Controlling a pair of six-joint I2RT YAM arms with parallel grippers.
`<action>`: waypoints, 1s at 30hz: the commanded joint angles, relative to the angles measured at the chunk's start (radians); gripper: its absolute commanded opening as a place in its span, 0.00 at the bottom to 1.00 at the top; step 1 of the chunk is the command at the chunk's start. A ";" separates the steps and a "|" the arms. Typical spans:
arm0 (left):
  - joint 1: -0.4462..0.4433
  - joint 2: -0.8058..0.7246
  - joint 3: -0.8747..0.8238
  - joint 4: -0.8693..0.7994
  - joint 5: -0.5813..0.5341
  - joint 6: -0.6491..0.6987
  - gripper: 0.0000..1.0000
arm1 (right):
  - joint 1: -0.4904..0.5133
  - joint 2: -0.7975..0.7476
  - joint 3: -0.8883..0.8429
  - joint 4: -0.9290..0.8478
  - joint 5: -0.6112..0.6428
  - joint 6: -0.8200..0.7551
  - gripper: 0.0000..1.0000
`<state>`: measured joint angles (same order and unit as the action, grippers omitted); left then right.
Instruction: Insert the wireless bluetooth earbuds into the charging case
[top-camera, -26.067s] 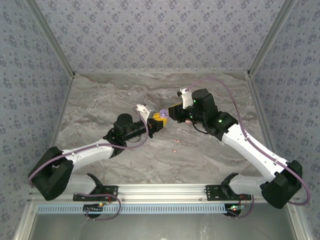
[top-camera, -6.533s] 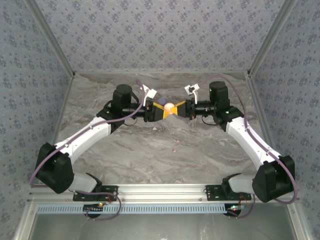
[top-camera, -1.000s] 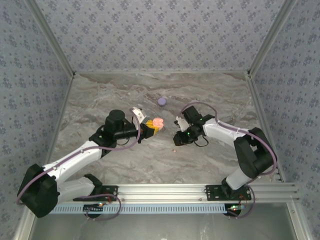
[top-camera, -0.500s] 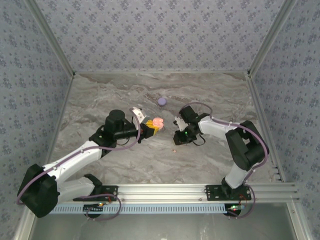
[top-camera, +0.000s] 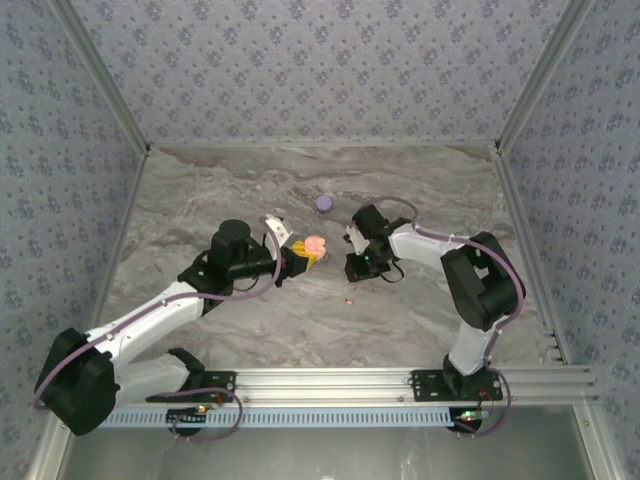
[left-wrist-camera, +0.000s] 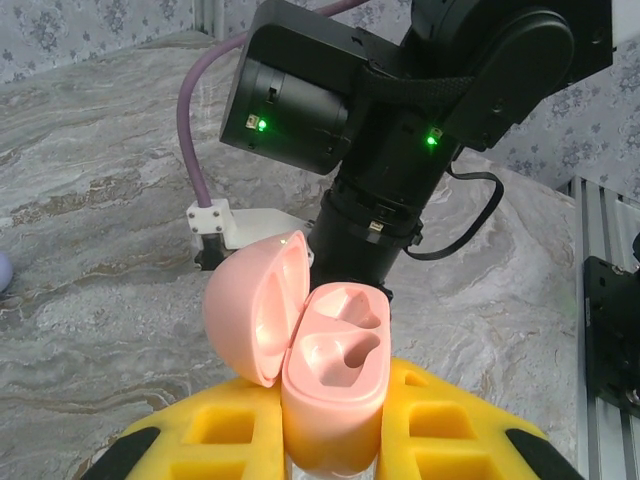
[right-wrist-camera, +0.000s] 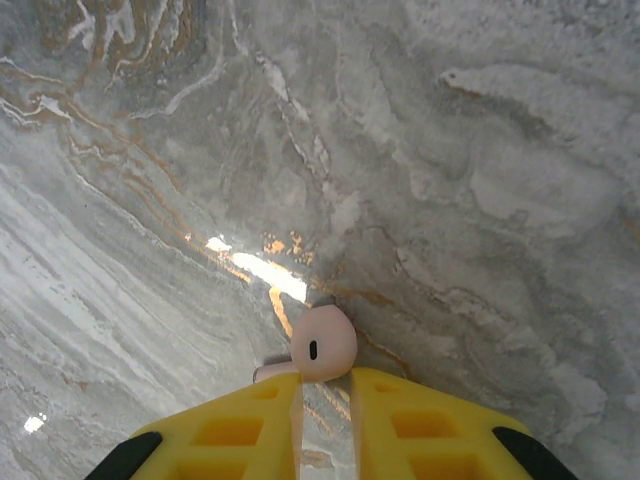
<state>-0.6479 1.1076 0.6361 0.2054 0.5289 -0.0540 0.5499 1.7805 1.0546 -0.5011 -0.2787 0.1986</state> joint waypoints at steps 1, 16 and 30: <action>-0.003 -0.023 0.003 -0.004 -0.007 0.007 0.15 | 0.007 0.024 0.041 -0.047 0.021 -0.004 0.23; -0.004 -0.040 0.002 -0.010 -0.006 0.007 0.15 | 0.015 -0.011 0.067 -0.067 0.020 0.075 0.46; -0.004 -0.042 0.005 -0.014 -0.007 0.009 0.14 | 0.037 0.074 0.115 -0.072 0.061 0.098 0.35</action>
<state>-0.6483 1.0878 0.6315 0.1890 0.5224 -0.0536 0.5762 1.8282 1.1294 -0.5388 -0.2451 0.2924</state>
